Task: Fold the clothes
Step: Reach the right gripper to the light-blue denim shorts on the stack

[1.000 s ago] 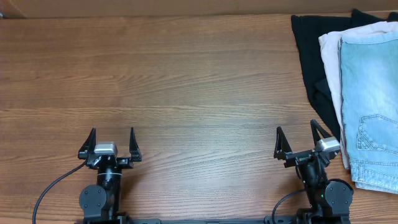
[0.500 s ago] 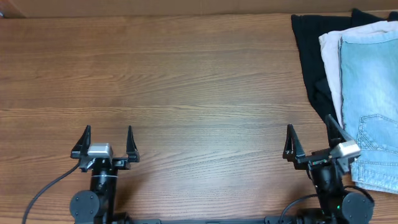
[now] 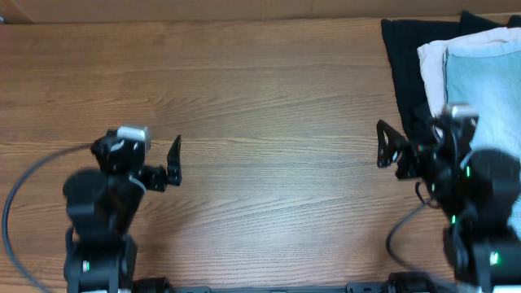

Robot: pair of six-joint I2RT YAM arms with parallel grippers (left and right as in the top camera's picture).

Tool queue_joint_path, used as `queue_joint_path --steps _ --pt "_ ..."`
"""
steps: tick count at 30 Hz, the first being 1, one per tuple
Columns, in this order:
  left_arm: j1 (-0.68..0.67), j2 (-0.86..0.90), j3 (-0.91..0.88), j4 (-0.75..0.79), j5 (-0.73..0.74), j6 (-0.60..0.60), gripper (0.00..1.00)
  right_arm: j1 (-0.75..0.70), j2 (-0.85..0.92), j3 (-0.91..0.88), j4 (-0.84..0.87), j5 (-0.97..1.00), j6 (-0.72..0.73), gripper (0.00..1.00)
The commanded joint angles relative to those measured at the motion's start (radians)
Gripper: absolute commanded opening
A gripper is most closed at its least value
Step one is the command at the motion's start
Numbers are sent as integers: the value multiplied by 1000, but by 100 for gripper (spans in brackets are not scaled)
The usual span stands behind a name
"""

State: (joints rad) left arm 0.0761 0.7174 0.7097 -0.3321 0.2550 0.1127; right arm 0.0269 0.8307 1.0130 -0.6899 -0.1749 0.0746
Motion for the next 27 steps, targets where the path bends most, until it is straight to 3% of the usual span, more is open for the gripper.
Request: queue_joint_path --steps 1,9,11,12,16,20,27 --pt "3 178 51 2 35 48 100 4 190 145 -68 10 0 100" --pt "2 415 51 28 266 29 100 4 523 173 -89 -3 -2 100" --pt "2 435 51 42 354 29 100 -12 595 173 -121 98 30 100" --pt "2 440 51 42 375 29 100 -33 623 173 -133 182 114 100" --pt "2 441 51 47 374 29 100 -160 701 172 -177 415 391 95" --pt "2 441 51 46 374 29 100 -274 752 171 -174 476 397 88" --pt "2 441 51 93 374 29 100 -376 787 155 -123 573 395 85"
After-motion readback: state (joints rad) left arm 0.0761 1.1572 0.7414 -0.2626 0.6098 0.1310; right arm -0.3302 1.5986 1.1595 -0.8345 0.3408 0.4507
